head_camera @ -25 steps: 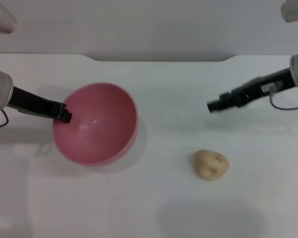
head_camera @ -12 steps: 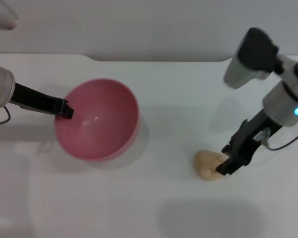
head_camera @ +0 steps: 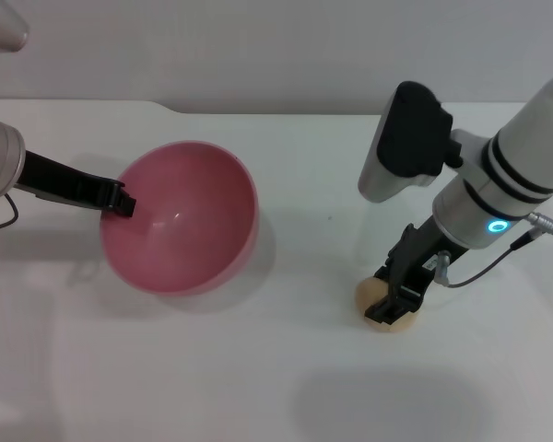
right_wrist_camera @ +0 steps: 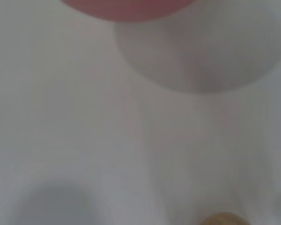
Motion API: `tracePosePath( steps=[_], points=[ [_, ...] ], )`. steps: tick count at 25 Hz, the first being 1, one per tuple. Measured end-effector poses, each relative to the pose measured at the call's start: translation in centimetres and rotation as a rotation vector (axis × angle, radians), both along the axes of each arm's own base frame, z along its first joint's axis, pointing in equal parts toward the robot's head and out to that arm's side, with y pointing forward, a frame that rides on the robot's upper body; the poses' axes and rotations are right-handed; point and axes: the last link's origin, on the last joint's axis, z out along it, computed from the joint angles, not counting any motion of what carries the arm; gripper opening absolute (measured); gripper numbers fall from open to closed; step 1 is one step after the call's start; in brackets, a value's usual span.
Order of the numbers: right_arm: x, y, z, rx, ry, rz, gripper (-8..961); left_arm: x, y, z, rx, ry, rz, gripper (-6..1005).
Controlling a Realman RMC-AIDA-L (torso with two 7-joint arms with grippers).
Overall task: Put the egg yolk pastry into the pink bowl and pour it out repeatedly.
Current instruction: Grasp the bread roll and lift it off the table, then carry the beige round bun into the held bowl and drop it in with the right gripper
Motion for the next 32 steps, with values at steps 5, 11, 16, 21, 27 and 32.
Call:
tracePosePath(
  steps=[5, 11, 16, 21, 27, 32],
  points=[
    [-0.1, 0.1, -0.3, 0.006, -0.008, 0.023, 444, -0.1, 0.0, 0.1, 0.002, 0.001, 0.001, -2],
    [-0.3, 0.5, 0.3, 0.032, 0.024, 0.003, 395, 0.0, 0.0, 0.1, 0.003, 0.001, 0.0, -1],
    [-2.4, 1.3, 2.1, 0.109, 0.204, 0.028, 339, 0.2, 0.2, -0.1, -0.005, 0.007, -0.006, -1],
    [-8.0, 1.4, 4.4, 0.155, 0.396, 0.21, 301, 0.9, 0.5, -2.1, -0.077, 0.021, -0.016, -2],
    [-11.7, 0.3, 4.1, 0.097, 0.464, 0.36, 250, 2.1, 0.8, -4.6, -0.151, 0.053, -0.048, -2],
    [-11.6, -1.1, 1.9, -0.004, 0.407, 0.404, 210, 3.0, 1.0, -5.3, -0.162, 0.062, -0.07, -1]
  ],
)
